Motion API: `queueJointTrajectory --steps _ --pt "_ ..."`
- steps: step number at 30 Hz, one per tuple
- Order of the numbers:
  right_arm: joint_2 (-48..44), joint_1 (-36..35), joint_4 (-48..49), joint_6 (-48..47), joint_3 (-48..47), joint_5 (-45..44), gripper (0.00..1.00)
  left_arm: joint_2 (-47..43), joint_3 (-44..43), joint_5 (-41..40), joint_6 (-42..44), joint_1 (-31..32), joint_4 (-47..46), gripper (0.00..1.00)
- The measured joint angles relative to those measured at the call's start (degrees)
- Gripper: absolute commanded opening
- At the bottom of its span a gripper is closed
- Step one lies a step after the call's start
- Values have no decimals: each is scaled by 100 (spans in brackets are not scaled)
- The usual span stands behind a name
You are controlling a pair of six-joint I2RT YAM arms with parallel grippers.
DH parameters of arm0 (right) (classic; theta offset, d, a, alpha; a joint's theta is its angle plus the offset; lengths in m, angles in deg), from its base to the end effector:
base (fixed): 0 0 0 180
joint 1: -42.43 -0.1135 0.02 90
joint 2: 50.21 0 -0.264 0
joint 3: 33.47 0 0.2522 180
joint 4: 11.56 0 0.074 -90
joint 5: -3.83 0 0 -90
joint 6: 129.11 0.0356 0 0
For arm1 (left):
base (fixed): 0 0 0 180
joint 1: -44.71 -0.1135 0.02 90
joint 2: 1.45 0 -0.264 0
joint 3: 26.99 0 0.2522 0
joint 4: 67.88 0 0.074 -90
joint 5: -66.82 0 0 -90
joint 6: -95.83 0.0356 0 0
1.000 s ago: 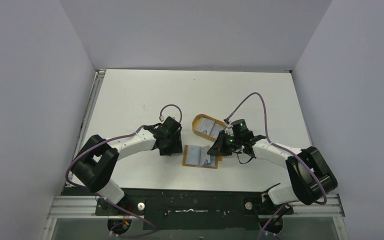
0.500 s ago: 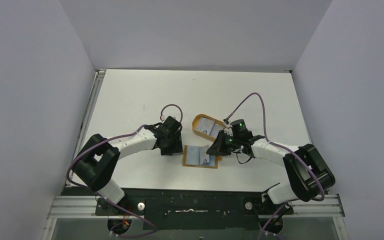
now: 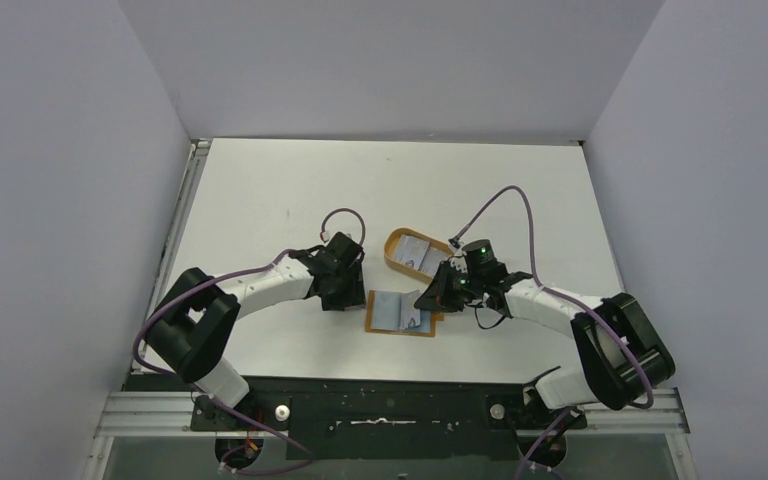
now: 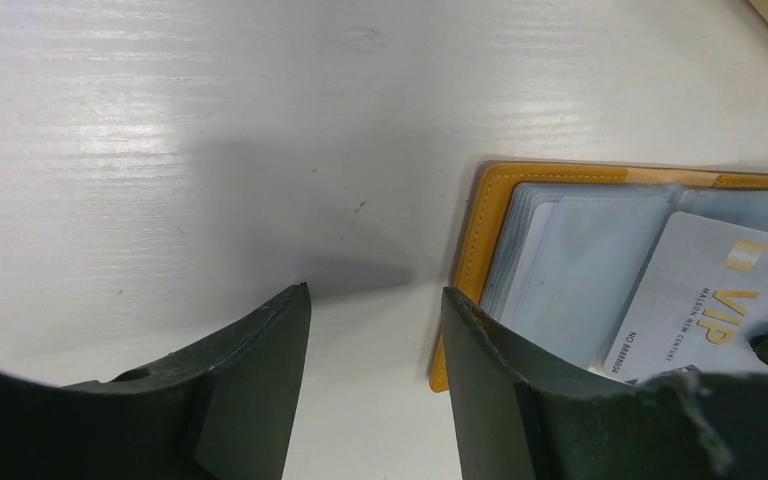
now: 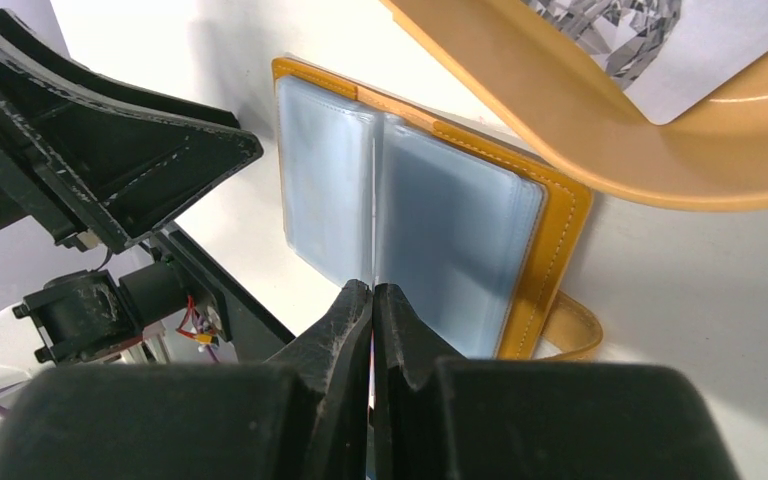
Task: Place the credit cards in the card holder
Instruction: Insert the credit card into the card holder.
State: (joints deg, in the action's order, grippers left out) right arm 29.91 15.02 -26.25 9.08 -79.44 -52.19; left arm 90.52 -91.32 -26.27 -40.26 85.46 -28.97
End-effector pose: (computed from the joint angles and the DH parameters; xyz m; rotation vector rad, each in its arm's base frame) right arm 0.2141 0.1335 0.1541 0.1789 2.6612 1.2495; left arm 0.2256 -0.1918 0.1598 -0.1454 2.7838 -0.3431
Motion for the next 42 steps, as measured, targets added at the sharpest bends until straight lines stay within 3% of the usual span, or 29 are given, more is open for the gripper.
queueJointTrajectory --steps 42 --pt "411 -129 496 50 0 299 0 125 -70 251 0 0 -142 46"
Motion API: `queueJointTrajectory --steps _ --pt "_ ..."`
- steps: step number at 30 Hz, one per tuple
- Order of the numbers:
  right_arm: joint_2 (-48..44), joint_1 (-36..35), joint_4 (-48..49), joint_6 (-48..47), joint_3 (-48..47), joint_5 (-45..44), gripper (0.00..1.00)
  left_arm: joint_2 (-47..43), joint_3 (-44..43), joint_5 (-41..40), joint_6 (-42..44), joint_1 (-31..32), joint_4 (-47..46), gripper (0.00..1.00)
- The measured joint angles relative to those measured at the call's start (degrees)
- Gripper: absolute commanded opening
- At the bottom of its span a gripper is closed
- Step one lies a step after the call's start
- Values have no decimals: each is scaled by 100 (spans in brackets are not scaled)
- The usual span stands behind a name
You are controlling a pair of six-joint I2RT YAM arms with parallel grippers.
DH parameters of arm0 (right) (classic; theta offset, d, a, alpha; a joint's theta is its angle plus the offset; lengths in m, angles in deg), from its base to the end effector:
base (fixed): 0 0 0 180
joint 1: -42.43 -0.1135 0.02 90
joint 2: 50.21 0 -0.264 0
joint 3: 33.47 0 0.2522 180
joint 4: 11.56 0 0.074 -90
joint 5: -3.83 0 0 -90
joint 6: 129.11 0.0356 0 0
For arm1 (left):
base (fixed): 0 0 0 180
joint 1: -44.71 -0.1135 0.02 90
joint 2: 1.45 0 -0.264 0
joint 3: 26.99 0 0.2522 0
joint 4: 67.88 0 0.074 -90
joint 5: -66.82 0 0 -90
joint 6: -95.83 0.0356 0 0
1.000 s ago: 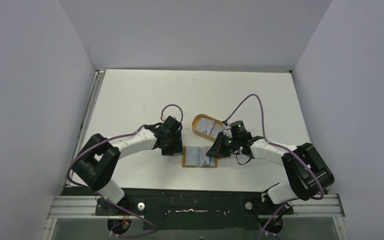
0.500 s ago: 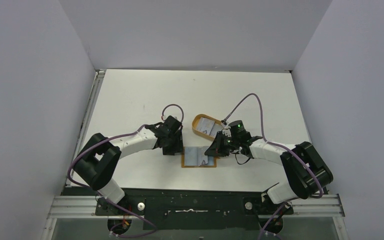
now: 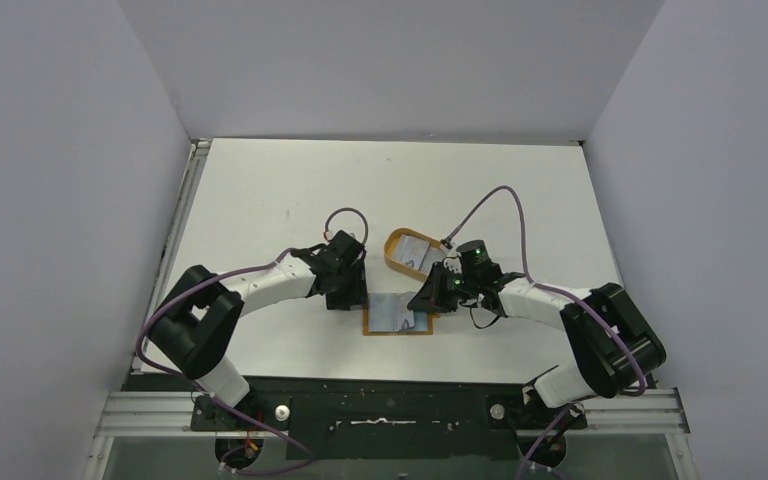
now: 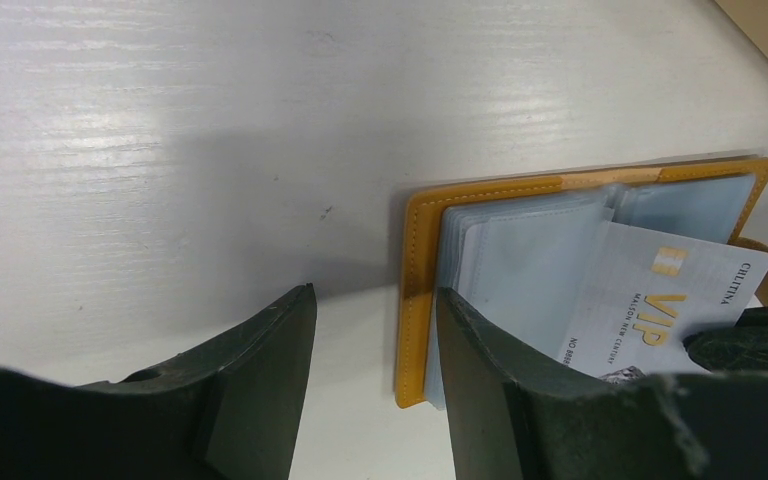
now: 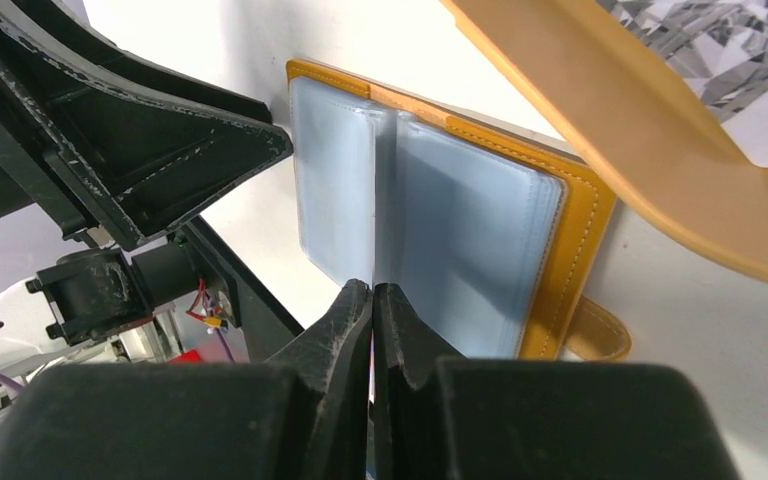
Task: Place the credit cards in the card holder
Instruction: Insert the credit card into the card holder.
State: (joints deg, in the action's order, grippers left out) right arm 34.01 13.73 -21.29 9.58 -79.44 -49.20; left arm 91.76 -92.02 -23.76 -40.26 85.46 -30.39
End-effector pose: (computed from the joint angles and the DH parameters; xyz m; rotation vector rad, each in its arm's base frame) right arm 0.2178 0.1437 0.1439 0.1247 2.6664 1.3265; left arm 0.2292 -0.1970 0.1581 -0.1334 2.7951 -0.4043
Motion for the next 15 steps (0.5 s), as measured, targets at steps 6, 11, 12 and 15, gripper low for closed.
queueJointTrajectory --steps 6,11,12,15 --pt "118 -22 225 7 4 111 0 31 -26 11 0 0 -2 45" --pt "212 -22 380 28 24 155 0 52 -42 72 0 0 -26 45" --pt "229 -22 411 28 26 162 0 59 -46 87 0 0 -35 45" --pt "323 -22 494 28 24 166 0 66 -50 114 0 0 -48 45"
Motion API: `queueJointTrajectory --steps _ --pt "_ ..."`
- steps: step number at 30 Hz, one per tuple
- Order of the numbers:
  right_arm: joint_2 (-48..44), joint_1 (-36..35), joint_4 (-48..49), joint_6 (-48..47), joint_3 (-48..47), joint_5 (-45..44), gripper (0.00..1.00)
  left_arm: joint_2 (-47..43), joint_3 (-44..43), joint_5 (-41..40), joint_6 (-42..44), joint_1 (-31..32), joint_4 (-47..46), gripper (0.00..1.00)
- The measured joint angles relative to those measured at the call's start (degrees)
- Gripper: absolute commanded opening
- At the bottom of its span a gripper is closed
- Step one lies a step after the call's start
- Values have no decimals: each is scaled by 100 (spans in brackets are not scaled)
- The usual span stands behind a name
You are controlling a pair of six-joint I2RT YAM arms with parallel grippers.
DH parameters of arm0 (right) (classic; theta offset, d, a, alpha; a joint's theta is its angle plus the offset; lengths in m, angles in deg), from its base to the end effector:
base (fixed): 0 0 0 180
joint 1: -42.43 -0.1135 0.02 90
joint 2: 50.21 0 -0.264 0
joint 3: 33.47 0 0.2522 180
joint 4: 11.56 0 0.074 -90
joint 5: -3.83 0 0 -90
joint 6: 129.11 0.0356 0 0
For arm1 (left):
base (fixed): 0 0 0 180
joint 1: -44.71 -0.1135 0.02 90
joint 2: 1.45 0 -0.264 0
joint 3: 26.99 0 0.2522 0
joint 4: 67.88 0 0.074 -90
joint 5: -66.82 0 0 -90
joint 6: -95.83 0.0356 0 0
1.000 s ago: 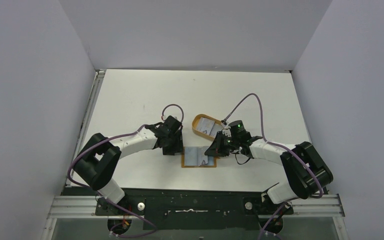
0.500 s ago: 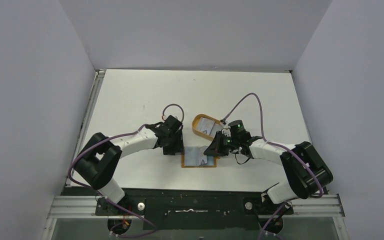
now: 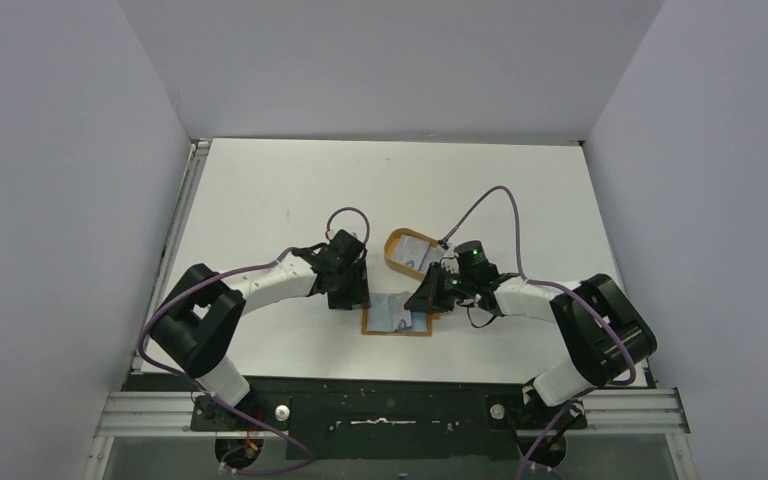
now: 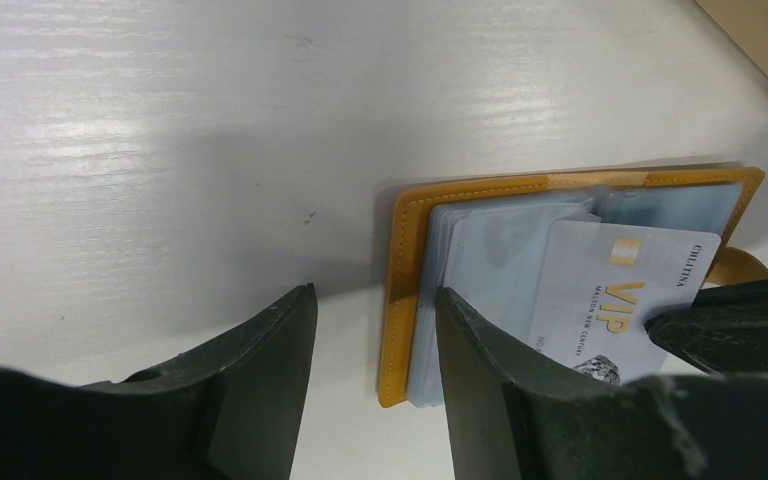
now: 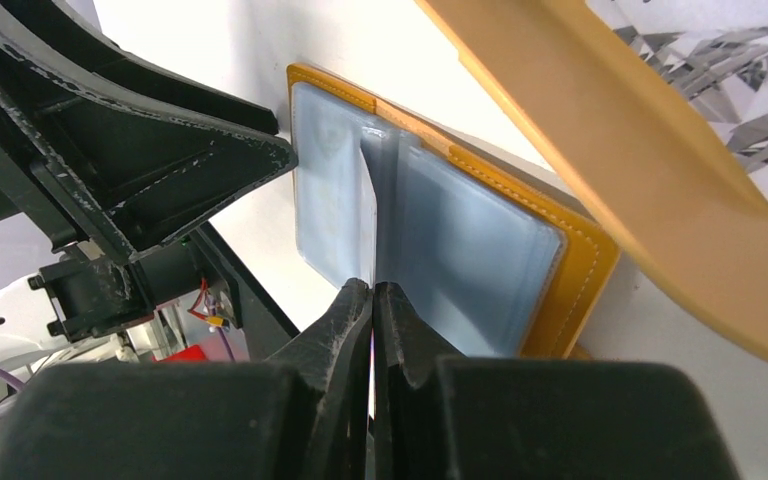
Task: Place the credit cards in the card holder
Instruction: Insert the credit card into the card holder.
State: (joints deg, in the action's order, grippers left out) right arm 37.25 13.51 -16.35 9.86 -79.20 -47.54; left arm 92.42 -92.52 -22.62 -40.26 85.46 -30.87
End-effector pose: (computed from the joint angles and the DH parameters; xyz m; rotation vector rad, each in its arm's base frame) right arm 0.2226 0.1484 0.1355 0.0956 2.6476 1.3729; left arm 0.2312 -0.1997 0.1576 -0.1276 2.8011 -0.4310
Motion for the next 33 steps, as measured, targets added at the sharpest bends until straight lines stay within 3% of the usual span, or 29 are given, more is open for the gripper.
queueJointTrajectory --steps 26,33 --pt "127 -306 396 507 87 -638 0 -44 247 319 -385 -4 -590 43" --pt "166 -450 466 732 87 -916 0 -85 337 313 -452 -4 -678 35"
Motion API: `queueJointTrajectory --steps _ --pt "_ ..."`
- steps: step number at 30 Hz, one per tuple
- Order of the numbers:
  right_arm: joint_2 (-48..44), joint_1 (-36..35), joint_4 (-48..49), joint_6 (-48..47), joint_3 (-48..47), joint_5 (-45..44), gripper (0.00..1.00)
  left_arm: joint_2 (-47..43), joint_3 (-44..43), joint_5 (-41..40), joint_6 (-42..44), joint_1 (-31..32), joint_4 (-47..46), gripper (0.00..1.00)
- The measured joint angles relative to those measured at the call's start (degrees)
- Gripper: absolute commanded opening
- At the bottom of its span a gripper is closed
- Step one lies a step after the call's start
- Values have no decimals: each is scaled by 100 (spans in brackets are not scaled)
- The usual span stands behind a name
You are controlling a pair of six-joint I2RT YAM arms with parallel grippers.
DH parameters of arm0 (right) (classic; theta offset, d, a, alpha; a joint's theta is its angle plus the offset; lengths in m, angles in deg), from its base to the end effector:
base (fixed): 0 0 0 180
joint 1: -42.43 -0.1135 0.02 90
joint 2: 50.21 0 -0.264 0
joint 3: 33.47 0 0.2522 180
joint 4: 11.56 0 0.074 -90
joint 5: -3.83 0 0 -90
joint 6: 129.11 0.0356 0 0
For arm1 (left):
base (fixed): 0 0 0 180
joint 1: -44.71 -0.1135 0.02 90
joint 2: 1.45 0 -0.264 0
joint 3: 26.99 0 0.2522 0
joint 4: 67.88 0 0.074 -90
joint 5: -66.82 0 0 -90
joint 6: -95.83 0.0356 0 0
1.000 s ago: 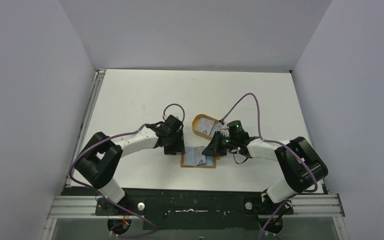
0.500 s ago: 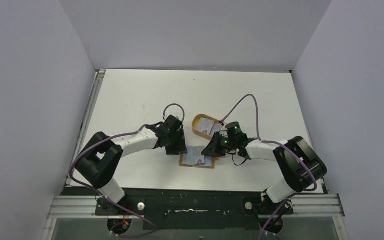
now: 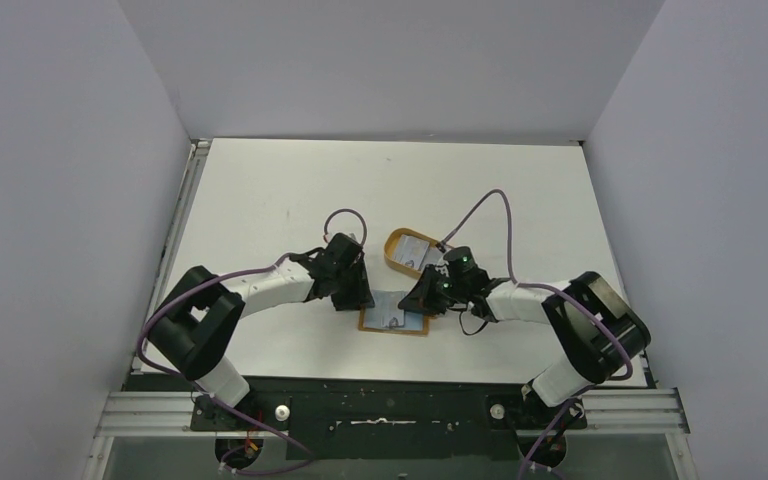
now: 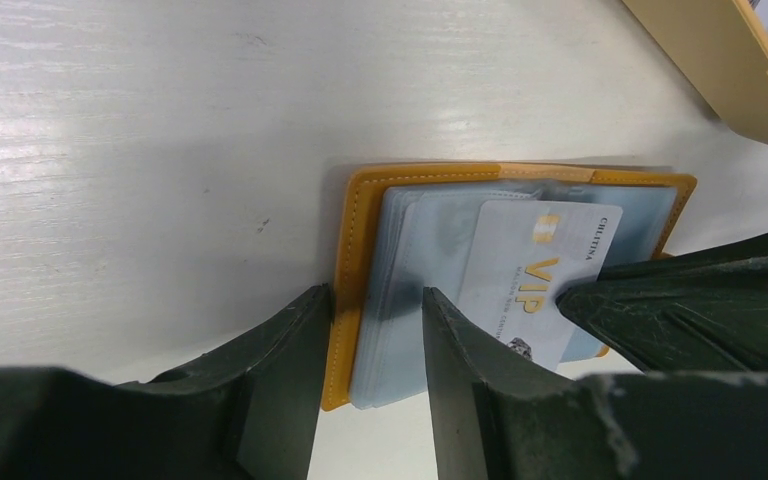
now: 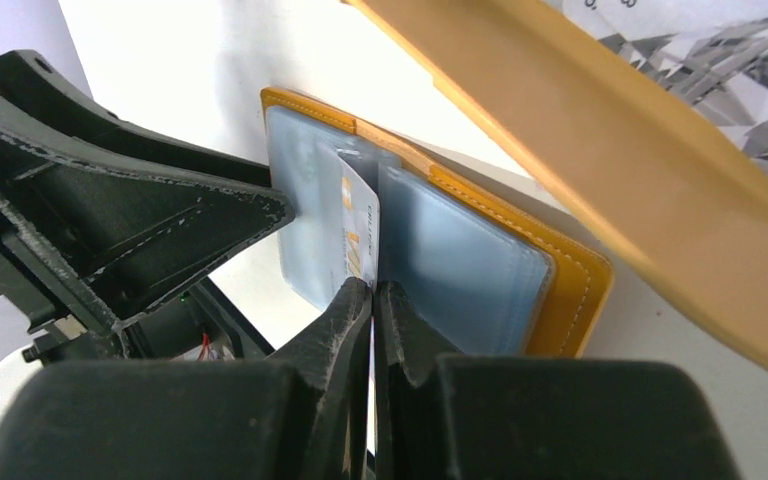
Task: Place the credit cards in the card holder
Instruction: Insert the credit card into the card holder.
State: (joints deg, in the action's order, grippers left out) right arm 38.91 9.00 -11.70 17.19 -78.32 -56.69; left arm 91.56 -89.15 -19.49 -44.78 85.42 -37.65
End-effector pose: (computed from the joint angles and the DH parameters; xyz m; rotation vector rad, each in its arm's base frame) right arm 0.2170 0.1642 0.1280 0.2369 2.6408 1.2727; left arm 0.2284 -0.1996 0.1519 -0.2167 2.7688 -0.5747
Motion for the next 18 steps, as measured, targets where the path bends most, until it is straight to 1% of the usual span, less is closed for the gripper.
queueJointTrajectory --steps 5,7,17,18 --pt "122 -94 44 120 -11 -136 0 -17 63 4 -31 0 -74 28" --pt "170 -144 44 146 -57 -184 0 -22 92 22 -52 0 -120 27" --pt "238 -358 -190 63 -358 -393 0 -31 155 109 -151 -20 -249 26" --pt "238 -374 -223 31 -380 -422 2 -33 160 111 -153 -22 -249 26"
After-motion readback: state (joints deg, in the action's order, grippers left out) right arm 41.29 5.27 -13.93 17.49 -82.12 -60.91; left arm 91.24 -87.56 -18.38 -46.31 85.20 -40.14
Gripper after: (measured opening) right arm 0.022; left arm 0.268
